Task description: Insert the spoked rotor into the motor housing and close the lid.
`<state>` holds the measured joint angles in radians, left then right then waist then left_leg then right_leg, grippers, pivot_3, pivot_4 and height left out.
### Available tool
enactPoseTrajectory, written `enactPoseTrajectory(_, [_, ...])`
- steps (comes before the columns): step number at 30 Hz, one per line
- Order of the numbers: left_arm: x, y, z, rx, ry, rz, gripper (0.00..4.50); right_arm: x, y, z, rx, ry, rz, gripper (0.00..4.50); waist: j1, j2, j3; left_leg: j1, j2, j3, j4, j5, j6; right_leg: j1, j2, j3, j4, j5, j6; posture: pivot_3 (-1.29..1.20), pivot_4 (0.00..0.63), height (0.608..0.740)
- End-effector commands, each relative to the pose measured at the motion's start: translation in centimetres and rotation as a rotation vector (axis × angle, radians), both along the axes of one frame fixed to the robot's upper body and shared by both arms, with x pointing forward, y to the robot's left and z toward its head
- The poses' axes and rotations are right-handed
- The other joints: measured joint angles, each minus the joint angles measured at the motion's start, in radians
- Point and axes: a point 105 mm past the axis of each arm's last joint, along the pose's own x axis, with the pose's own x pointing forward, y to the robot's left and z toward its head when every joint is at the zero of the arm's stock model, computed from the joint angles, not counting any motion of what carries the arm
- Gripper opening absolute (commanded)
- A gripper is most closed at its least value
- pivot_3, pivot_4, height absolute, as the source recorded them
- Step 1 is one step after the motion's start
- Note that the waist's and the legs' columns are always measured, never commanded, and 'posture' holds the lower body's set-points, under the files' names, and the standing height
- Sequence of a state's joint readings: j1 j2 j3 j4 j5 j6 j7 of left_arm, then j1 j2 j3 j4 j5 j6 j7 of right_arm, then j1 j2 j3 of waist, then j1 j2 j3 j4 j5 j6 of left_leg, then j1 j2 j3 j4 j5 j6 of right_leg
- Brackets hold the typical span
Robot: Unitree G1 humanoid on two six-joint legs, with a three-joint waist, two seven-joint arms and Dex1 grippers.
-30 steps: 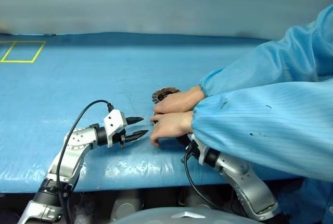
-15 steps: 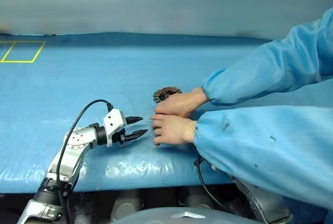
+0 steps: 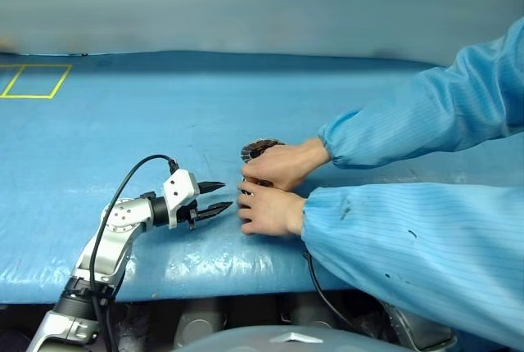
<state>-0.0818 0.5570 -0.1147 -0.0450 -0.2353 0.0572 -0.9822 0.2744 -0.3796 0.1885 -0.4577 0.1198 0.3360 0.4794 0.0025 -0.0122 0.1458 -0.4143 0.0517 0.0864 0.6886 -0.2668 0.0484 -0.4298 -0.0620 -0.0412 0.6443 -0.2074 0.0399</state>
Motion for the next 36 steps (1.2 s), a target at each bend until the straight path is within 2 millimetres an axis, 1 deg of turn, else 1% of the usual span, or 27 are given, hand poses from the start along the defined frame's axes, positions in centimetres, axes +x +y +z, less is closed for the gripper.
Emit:
enactPoseTrajectory(1, [0.14, -0.17, 0.61, -0.003, -0.027, -0.006, 2.28, 0.37, 0.47, 1.27, 0.021, -0.058, 0.011, 0.00, 0.000, 0.000, 0.000, 0.000, 0.000, 0.000, 0.000, 0.000, 0.000, 0.000, 0.000, 0.000, 0.000, 0.000, 0.000, 0.00, 0.150, 0.740])
enactPoseTrajectory(9, [0.07, -0.32, 0.50, -0.005, -0.023, -0.009, 2.28, 0.33, 0.80, 1.27, 0.024, -0.056, 0.021, 0.00, 0.000, 0.000, 0.000, 0.000, 0.000, 0.000, 0.000, 0.000, 0.000, 0.000, 0.000, 0.000, 0.000, 0.000, 0.000, 0.00, 0.150, 0.740])
enactPoseTrajectory(36, [0.24, -0.31, 0.64, -0.010, -0.035, 0.001, 2.28, 0.63, 1.01, 1.47, 0.025, -0.065, 0.027, 0.00, 0.000, 0.000, 0.000, 0.000, 0.000, 0.000, -0.001, 0.000, 0.000, 0.000, 0.000, 0.000, 0.000, 0.000, 0.000, 0.00, 0.150, 0.740])
